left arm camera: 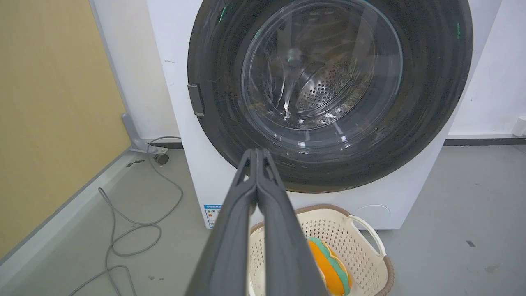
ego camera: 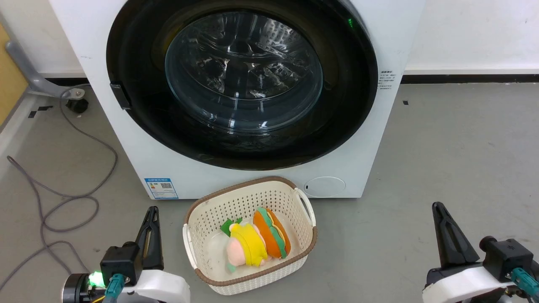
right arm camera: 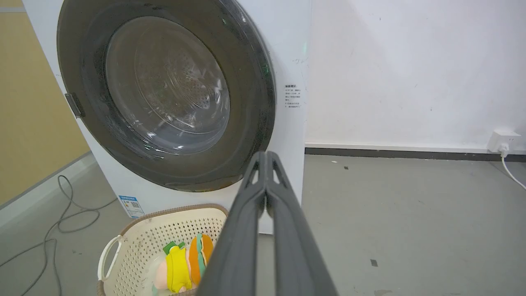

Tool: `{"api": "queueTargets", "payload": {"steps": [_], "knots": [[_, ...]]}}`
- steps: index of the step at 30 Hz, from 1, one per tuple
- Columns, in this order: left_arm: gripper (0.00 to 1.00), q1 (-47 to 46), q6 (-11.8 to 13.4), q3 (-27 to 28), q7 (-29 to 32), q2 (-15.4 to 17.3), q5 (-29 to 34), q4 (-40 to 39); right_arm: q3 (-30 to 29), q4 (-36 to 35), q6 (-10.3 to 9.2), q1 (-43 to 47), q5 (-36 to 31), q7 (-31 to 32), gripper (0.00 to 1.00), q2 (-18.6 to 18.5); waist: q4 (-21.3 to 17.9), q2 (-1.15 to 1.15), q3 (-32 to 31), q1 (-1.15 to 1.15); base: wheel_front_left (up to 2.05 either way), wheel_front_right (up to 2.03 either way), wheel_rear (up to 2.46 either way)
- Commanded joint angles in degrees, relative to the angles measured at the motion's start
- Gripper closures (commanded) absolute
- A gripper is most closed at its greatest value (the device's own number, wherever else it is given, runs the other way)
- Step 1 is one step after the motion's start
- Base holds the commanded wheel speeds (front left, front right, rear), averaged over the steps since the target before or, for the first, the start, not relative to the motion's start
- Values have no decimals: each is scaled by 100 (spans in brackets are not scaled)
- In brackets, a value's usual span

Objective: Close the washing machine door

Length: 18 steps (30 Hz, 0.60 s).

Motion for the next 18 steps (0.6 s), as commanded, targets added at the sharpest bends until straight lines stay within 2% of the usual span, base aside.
{"api": "queueTargets", "payload": {"steps": [1,18], "knots": [[100,-5,-35,5,30,1,38,-44,15,-43,-2,-3,-18,31,100,9,3,0,-1,0,0,0,0],[100,-7,-95,7,229,0,65,-118,66,-113,-3,-6,-131,231,100,13,41,0,-14,0,0,0,0]]}}
